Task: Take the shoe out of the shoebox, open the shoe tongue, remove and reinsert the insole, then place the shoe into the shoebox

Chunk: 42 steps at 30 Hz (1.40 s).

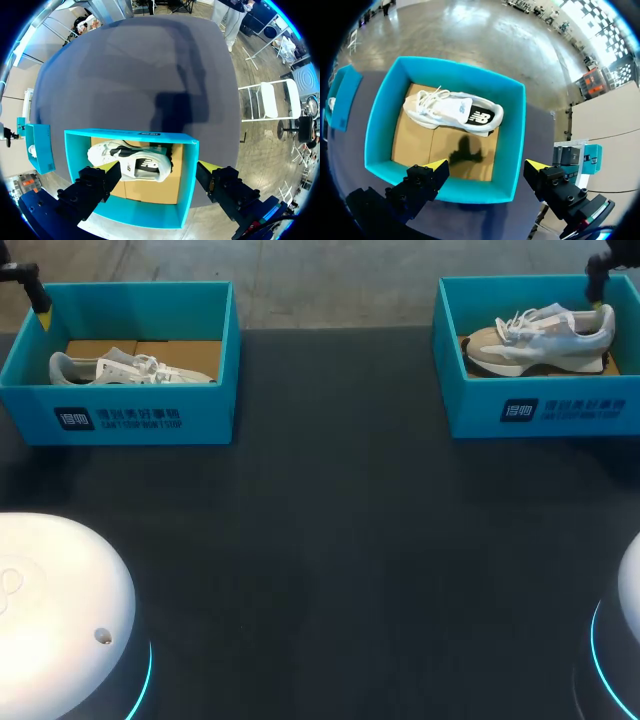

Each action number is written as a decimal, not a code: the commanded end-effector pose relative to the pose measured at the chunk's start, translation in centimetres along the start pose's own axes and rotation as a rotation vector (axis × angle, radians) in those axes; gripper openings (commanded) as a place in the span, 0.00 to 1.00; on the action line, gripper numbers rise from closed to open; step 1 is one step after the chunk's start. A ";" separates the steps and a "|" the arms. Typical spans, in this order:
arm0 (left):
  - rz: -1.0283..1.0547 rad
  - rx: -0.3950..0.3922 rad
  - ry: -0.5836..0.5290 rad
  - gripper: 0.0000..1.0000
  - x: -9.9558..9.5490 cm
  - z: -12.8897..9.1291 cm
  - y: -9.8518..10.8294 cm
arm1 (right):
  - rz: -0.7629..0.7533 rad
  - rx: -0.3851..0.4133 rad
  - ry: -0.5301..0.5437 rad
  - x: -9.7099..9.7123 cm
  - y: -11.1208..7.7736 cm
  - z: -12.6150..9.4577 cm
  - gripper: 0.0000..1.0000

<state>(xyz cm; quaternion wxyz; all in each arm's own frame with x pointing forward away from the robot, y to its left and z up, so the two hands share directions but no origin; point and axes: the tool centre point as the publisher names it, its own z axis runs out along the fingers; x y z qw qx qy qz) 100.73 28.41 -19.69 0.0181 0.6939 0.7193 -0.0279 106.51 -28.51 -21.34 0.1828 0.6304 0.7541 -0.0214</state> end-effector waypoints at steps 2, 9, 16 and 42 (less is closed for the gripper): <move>0.000 -0.001 0.003 1.00 0.0 -0.1 -0.1 | 0.005 0.031 -0.012 0.1 2.0 1.8 1.00; 0.000 -0.001 0.003 1.00 0.0 -0.1 -0.1 | 0.016 0.057 -0.029 -0.1 3.4 4.1 1.00; 0.000 -0.001 0.003 1.00 0.0 -0.1 -0.1 | 0.034 0.057 -0.030 -0.6 4.5 5.4 0.97; 0.000 -0.001 0.003 1.00 0.0 -0.1 -0.1 | 0.084 0.116 -0.025 -1.1 6.6 10.2 0.49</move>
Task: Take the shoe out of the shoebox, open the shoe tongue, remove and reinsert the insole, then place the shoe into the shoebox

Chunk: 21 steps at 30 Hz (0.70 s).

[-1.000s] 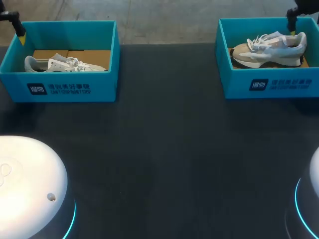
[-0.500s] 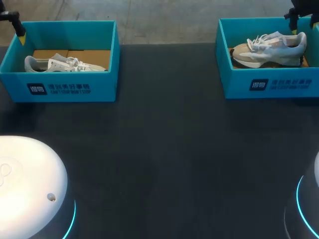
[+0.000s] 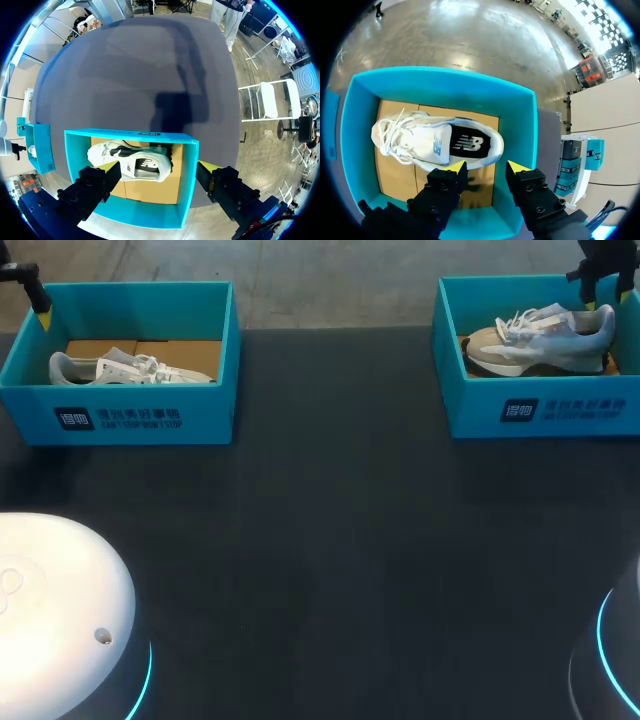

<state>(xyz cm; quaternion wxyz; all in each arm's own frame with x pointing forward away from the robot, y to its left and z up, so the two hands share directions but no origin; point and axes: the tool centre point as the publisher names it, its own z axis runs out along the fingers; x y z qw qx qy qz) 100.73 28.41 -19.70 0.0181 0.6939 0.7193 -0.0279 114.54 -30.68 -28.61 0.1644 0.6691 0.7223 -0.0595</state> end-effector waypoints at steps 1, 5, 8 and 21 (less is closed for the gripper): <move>0.000 -0.001 0.003 1.00 0.0 -0.1 -0.1 | 0.000 0.022 0.005 0.0 0.9 0.9 0.49; 0.000 -0.001 0.003 1.00 0.0 -0.1 -0.1 | 0.002 0.032 0.002 -0.1 0.9 1.3 0.50; 0.000 -0.001 0.003 1.00 0.0 -0.1 -0.1 | 0.006 0.039 0.005 -0.1 0.9 1.7 0.56; 0.000 -0.001 0.003 1.00 0.0 -0.1 -0.1 | 0.016 0.067 0.005 -0.4 1.0 3.5 0.56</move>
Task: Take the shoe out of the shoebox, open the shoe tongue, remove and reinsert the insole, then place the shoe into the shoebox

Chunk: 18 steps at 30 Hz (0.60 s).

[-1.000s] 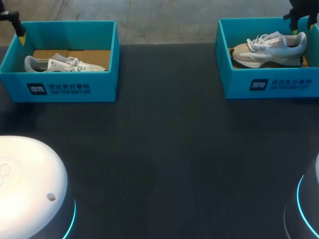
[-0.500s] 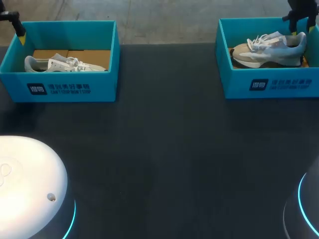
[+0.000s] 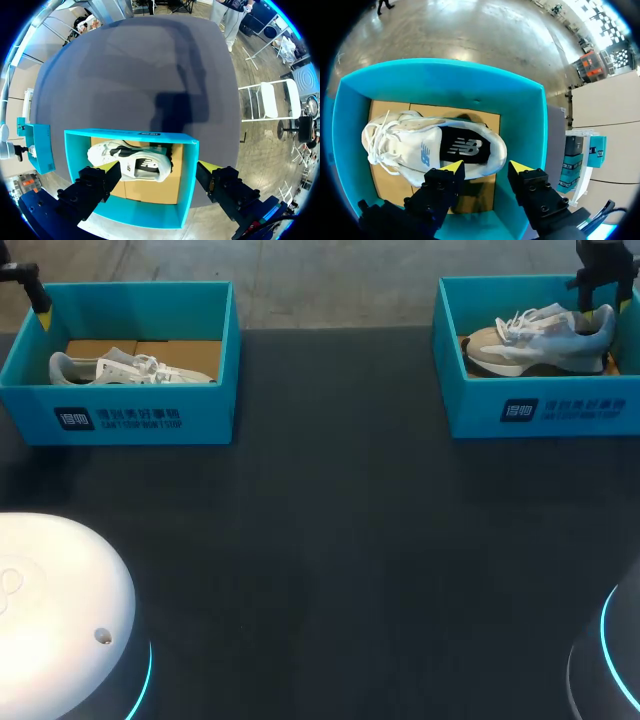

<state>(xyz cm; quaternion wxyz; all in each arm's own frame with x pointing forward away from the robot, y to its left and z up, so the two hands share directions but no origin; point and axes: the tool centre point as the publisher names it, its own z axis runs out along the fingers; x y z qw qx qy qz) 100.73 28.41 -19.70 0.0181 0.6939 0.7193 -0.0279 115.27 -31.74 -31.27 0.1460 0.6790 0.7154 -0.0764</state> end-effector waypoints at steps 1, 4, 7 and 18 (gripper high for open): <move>0.000 -0.001 0.003 1.00 0.0 -0.1 -0.1 | 0.001 0.014 0.001 -0.3 0.8 0.5 0.57; 0.000 -0.001 0.003 1.00 0.0 -0.1 -0.1 | 0.004 0.016 -0.001 -0.5 0.8 0.6 0.55; 0.000 -0.001 0.003 1.00 0.0 -0.1 -0.1 | 0.006 0.015 -0.001 -0.6 0.8 0.6 0.58; 0.000 -0.001 0.003 1.00 0.0 -0.1 -0.1 | 0.015 0.024 0.011 -1.1 0.7 1.3 0.85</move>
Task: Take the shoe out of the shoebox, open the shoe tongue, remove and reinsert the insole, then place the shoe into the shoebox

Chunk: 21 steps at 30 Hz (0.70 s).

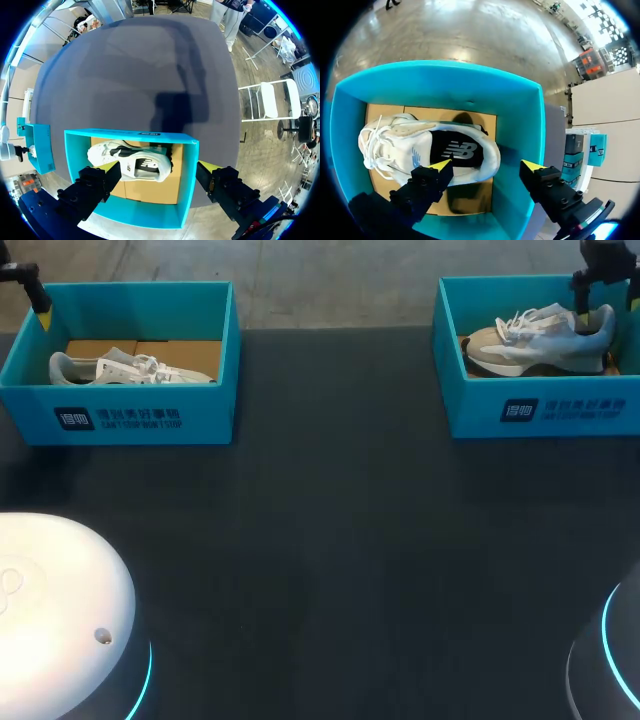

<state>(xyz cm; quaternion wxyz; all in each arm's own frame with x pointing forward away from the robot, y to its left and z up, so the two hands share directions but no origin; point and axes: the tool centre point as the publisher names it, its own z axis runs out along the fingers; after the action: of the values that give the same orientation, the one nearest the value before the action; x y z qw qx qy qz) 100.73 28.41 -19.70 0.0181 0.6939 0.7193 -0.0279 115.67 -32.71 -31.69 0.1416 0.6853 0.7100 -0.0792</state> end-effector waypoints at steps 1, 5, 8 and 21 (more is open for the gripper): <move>0.000 -0.001 0.003 1.00 0.0 -0.1 -0.1 | 0.002 0.014 0.013 -0.4 0.5 0.7 0.83; 0.000 -0.001 0.003 1.00 0.0 -0.1 -0.1 | 0.010 0.022 0.029 -0.5 0.6 1.3 0.61; 0.000 -0.001 0.003 1.00 0.0 -0.1 -0.1 | 0.010 0.026 0.037 -0.4 0.6 1.6 0.57; 0.000 -0.001 0.003 1.00 0.0 -0.1 -0.1 | -0.001 0.048 0.057 0.2 0.8 2.7 0.64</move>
<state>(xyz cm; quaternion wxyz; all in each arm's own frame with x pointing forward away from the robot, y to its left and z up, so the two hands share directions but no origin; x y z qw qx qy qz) 100.73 28.41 -19.70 0.0181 0.6939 0.7193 -0.0279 115.76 -33.07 -33.76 0.1123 0.6899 0.7115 -0.0726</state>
